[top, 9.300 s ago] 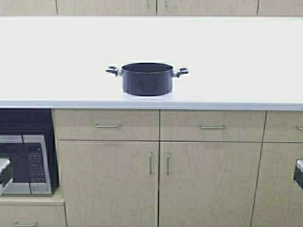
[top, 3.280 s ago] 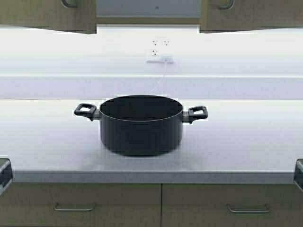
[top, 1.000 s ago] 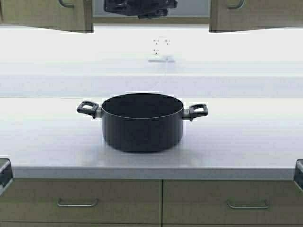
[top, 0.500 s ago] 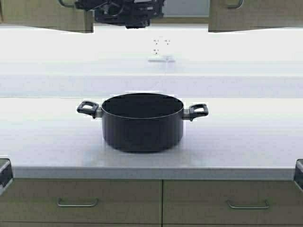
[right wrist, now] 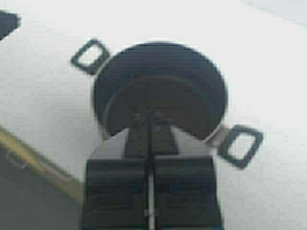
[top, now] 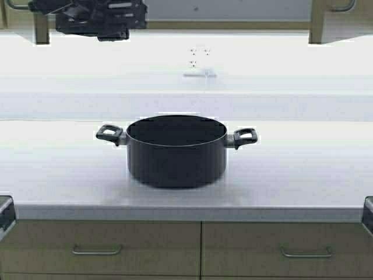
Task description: Open the cabinet, put the pot inside, then close it
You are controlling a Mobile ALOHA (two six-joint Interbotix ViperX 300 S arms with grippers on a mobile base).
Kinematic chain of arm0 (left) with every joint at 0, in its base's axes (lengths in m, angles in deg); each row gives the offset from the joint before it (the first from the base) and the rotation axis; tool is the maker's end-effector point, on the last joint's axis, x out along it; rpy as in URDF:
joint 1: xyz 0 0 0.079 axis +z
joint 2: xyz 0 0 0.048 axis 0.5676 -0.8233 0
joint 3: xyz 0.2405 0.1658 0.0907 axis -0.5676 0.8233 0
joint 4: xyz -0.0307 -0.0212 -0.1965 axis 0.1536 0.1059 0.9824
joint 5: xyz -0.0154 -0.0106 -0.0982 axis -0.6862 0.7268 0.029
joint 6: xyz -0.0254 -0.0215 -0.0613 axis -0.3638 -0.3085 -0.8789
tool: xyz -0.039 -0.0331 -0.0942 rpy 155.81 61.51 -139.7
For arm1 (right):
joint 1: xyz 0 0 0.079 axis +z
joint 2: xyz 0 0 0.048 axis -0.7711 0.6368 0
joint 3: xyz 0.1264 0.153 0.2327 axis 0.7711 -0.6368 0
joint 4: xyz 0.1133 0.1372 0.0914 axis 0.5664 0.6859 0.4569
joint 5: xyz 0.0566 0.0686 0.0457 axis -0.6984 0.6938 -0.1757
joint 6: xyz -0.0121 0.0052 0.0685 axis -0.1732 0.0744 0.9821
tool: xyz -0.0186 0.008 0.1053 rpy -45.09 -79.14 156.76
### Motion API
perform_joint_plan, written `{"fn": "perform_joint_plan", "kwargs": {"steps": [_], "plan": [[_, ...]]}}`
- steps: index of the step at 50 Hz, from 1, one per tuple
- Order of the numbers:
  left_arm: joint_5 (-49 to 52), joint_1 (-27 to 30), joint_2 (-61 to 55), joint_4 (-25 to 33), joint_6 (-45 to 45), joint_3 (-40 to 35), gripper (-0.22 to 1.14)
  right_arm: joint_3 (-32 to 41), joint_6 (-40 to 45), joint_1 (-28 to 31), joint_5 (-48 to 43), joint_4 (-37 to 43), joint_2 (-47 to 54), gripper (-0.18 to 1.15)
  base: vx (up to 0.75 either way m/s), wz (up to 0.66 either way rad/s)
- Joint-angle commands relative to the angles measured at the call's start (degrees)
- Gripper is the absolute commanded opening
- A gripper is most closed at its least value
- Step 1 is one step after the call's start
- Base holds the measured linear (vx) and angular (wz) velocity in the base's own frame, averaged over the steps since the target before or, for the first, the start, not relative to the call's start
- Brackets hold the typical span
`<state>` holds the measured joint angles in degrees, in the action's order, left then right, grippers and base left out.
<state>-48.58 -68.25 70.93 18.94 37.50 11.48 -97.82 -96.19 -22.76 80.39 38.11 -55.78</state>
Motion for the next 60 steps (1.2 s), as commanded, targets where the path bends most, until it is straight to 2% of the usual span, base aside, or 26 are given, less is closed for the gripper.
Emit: {"fn": "perform_joint_plan", "kwargs": {"steps": [1, 7, 14, 21, 31, 34, 39, 46, 49, 55, 60], "plan": [[0.2, -2.6, 3.0, -0.2, -0.3, 0.7, 0.07, 0.3, 1.5, 1.8, 1.3, 0.0, -2.5, 0.37, 0.00, 0.00], [0.2, -4.8, 3.4, -0.2, -0.4, 1.1, 0.15, 0.2, 4.0, 4.0, 0.9, 0.1, -1.5, 0.61, 0.00, 0.00], [0.3, -5.0, 3.2, -0.2, -0.5, 1.2, 0.28, 0.8, 5.4, 4.4, -0.5, 0.1, 2.2, 0.60, 0.00, 0.00], [-0.5, -5.1, 2.5, -0.2, -1.8, 2.4, 0.43, 2.5, 6.8, 8.7, -9.2, 1.4, 9.7, 0.64, 0.00, 0.00], [-11.6, -5.2, 0.3, -0.2, -12.6, 8.0, 0.87, 1.8, 11.9, 10.9, -24.1, 6.6, 17.1, 0.96, 0.00, 0.00], [-15.8, -5.2, -1.2, -0.2, -17.5, 9.8, 1.01, 0.4, 15.3, 11.4, -29.6, 7.6, 18.7, 1.00, 0.00, 0.00], [-23.6, -5.2, -5.2, -0.2, -26.1, 12.3, 1.03, -3.0, 24.2, 12.8, -41.0, 7.9, 21.8, 1.00, 0.00, 0.00], [-35.5, -5.2, -13.3, -0.2, -38.3, 14.8, 1.02, -9.0, 41.7, 13.8, -56.3, 6.5, 27.8, 1.00, 0.00, 0.00], [-40.4, -5.1, -17.4, -0.2, -43.4, 15.2, 1.02, -10.6, 47.7, 14.0, -60.9, 4.4, 31.2, 1.00, 0.00, 0.00], [-49.0, -5.1, -26.3, -0.2, -52.8, 15.1, 1.02, -13.1, 65.0, 14.0, -69.8, -2.2, 39.2, 1.00, 0.00, 0.00], [-56.0, -5.1, -34.0, -0.2, -60.6, 14.4, 1.02, -14.6, 78.0, 14.0, -83.2, -5.9, 47.8, 1.00, 0.00, 0.00]]}}
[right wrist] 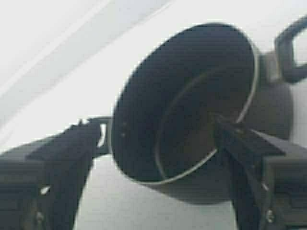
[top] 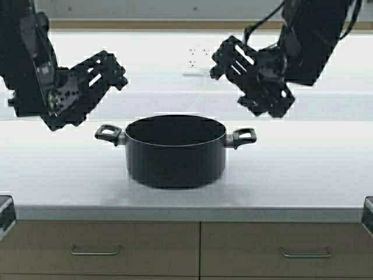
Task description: Open the cabinet, put the pot inside, then close it
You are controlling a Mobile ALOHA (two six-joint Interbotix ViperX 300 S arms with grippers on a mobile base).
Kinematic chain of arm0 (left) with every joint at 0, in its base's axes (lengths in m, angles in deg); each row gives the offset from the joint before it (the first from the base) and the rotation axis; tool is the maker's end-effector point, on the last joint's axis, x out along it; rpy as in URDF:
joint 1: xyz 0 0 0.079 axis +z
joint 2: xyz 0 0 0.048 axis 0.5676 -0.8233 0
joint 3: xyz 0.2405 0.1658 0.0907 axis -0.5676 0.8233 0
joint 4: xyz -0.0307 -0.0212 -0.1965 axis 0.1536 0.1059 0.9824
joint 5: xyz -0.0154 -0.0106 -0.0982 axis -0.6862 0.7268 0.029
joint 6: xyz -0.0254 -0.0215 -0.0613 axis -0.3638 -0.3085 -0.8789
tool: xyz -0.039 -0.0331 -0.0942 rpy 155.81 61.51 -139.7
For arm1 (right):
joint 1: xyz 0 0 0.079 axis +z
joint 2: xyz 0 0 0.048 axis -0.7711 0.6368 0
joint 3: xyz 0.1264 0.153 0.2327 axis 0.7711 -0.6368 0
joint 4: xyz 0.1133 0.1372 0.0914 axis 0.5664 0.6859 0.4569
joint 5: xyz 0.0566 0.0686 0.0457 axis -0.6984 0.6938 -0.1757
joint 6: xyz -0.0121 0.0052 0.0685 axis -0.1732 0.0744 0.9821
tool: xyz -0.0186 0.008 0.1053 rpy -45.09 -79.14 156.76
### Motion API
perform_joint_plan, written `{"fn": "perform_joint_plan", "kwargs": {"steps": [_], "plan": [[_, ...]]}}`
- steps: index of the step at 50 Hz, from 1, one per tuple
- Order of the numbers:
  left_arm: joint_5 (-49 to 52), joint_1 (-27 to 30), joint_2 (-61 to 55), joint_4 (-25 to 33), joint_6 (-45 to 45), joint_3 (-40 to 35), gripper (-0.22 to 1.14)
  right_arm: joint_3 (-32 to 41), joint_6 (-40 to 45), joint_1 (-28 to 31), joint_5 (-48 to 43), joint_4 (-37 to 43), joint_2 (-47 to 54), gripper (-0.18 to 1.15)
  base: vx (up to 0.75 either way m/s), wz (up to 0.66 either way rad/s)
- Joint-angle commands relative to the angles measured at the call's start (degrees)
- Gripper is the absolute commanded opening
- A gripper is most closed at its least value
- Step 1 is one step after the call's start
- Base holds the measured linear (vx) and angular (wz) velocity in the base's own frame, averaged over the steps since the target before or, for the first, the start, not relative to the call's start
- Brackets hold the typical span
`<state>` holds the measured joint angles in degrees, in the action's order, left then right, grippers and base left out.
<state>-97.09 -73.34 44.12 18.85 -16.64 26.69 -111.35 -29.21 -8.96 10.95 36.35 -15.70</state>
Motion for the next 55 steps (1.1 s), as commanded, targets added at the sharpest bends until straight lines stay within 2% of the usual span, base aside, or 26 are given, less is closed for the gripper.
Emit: {"fn": "perform_joint_plan", "kwargs": {"steps": [1, 7, 15, 31, 47, 55], "plan": [[-8.9, 0.0, -8.7, -0.1, -7.9, -1.0, 1.02, -1.4, 13.4, 0.1, -16.3, -4.5, 9.4, 1.00, 0.00, 0.00], [-17.6, 0.4, -17.7, -0.1, -17.8, -2.5, 1.02, -1.5, 20.7, 0.0, -29.6, -4.4, 18.7, 1.00, 0.00, 0.00], [-22.1, 1.6, -26.3, -0.1, -28.4, -5.9, 1.02, -1.6, 23.7, 0.0, -37.3, -4.1, 25.7, 0.99, 0.00, 0.00], [-22.1, 4.5, -30.2, -0.1, -29.3, -9.9, 1.02, -1.7, 27.2, -3.4, -43.2, -2.6, 31.4, 0.99, 0.01, 0.03], [-22.1, 4.5, -31.4, -1.1, -29.3, -11.3, 1.02, 1.4, 27.9, -3.9, -43.8, -2.6, 34.8, 0.99, 0.08, 0.04], [-22.1, 4.5, -31.5, -1.1, -29.3, -10.6, 1.02, 0.1, 28.3, -3.9, -43.9, -2.8, 35.2, 0.99, 0.17, 0.01]]}}
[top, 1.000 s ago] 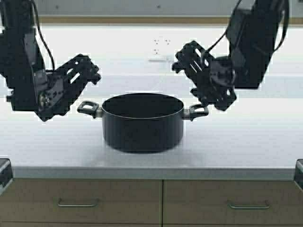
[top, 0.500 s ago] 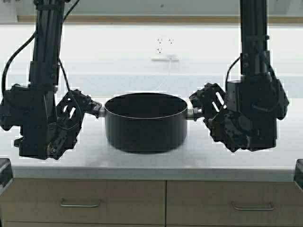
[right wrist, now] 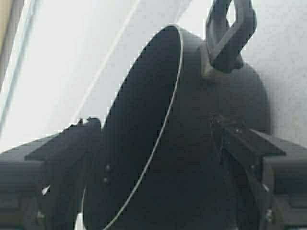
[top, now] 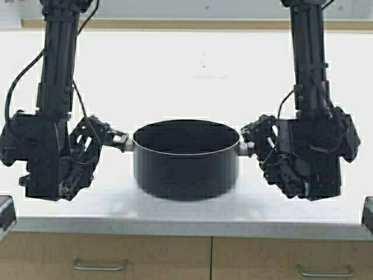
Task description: Open the cabinet, put the pot inside, then close it
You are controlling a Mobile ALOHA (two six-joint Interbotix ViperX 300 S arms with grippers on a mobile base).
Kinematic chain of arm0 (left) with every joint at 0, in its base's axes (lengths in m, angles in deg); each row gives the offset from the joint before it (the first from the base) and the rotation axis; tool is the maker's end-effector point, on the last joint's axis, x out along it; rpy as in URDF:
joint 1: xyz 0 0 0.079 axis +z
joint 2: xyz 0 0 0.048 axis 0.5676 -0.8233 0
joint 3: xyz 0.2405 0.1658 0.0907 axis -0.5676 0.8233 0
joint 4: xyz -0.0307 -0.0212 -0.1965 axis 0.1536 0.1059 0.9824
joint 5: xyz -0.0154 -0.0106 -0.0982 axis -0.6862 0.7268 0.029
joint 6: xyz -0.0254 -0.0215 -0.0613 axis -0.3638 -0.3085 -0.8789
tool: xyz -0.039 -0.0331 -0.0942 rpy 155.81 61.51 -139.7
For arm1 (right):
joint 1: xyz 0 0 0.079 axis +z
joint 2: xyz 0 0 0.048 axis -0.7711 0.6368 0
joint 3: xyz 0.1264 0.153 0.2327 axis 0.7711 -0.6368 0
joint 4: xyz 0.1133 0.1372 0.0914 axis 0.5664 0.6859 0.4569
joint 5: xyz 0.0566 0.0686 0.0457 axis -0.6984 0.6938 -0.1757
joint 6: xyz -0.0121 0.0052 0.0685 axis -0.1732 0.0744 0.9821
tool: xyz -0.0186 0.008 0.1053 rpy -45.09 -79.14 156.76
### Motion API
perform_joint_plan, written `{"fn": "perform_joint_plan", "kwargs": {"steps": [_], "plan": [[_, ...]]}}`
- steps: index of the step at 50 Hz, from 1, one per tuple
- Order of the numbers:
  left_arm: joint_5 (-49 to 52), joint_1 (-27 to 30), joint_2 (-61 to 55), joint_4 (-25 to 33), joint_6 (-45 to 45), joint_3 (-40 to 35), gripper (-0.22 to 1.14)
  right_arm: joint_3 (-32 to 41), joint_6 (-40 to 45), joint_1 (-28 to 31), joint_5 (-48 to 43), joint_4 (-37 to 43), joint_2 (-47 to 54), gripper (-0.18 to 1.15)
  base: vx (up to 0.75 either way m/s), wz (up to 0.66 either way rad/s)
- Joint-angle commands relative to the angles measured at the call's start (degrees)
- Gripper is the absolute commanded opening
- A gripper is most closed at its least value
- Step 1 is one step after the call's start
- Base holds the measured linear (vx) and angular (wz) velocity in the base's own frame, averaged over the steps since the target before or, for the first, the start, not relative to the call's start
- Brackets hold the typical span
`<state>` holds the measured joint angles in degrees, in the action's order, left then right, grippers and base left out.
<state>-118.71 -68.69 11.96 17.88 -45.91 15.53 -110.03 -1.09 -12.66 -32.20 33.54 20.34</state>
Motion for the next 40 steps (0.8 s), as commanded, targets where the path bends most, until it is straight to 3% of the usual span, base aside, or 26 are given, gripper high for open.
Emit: {"fn": "perform_joint_plan", "kwargs": {"steps": [1, 9, 22, 31, 40], "plan": [[-0.4, -0.2, 0.6, -0.2, 0.0, 0.6, 1.02, -1.6, 0.3, -0.2, -0.8, 0.0, -0.9, 0.99, 0.15, 0.00], [-0.1, 0.3, -0.4, -0.2, 0.0, -1.0, 1.02, -0.8, 1.0, -0.2, -0.8, 0.3, 1.0, 0.99, 0.11, -0.03], [1.1, 2.5, -5.8, -0.8, -1.6, -10.2, 1.02, 6.4, 8.2, -3.6, -3.0, 3.9, 8.8, 0.99, 0.02, 0.00], [3.2, 6.4, -7.3, -11.8, -1.7, -18.2, 1.02, 12.8, 9.1, -5.9, -3.0, 2.0, 11.5, 0.99, -0.01, 0.00], [4.7, 9.7, -7.6, -11.8, -1.6, -22.5, 1.02, 18.5, 9.0, -8.1, -3.0, -1.9, 12.5, 0.99, -0.01, 0.00]]}}
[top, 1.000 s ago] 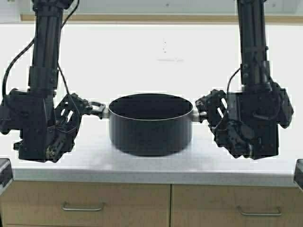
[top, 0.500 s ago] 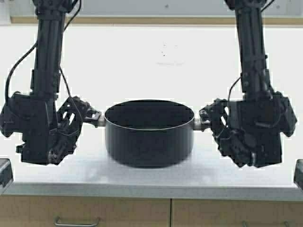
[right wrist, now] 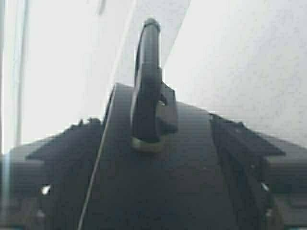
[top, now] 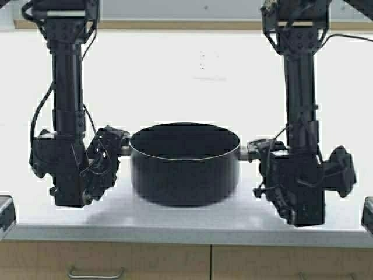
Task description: Open the cabinet, put the pot inside, then close it
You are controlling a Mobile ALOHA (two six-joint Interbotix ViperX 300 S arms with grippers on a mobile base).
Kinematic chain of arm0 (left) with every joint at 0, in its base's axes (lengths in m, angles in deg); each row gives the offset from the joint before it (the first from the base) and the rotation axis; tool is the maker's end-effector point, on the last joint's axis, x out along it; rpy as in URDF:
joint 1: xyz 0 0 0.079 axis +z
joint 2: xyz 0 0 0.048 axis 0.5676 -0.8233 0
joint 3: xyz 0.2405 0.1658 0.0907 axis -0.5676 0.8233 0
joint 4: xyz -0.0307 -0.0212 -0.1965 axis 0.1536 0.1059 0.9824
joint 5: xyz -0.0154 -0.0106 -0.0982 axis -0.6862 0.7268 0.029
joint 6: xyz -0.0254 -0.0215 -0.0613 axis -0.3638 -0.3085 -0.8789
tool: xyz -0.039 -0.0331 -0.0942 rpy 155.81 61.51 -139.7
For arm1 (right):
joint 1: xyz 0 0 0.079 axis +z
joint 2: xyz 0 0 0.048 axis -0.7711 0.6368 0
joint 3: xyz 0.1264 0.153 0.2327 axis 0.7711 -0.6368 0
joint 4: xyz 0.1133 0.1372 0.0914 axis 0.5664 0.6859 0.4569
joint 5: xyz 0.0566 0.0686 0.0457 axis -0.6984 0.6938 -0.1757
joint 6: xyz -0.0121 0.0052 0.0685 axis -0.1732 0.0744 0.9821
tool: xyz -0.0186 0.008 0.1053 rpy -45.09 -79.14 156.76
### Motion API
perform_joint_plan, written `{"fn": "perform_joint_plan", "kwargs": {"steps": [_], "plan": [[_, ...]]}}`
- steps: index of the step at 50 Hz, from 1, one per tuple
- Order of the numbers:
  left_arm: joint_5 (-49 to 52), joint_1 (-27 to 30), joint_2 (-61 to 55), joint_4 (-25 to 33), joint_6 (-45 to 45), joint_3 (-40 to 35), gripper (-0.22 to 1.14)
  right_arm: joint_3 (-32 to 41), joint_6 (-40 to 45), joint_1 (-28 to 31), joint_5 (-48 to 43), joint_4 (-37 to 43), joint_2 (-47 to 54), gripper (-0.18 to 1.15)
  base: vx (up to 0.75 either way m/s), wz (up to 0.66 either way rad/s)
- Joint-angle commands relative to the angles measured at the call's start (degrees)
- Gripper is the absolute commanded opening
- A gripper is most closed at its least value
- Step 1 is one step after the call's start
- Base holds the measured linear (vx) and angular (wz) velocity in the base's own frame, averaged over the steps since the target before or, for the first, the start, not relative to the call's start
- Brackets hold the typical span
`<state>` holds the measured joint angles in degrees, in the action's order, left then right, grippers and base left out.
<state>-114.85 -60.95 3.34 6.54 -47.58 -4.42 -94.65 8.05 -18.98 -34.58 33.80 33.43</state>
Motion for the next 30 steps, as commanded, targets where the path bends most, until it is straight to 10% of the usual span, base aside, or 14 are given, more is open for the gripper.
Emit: {"fn": "perform_joint_plan", "kwargs": {"steps": [1, 30], "plan": [[1.3, 2.2, 0.9, -0.5, 0.1, -3.0, 1.02, 3.8, -0.2, -2.1, -0.6, -2.5, -0.4, 0.99, 0.00, 0.00], [7.6, 5.8, -0.9, -6.4, -0.1, -10.4, 1.02, 16.1, 1.0, -6.9, 0.3, -8.6, 3.8, 0.99, 0.00, 0.00]]}}
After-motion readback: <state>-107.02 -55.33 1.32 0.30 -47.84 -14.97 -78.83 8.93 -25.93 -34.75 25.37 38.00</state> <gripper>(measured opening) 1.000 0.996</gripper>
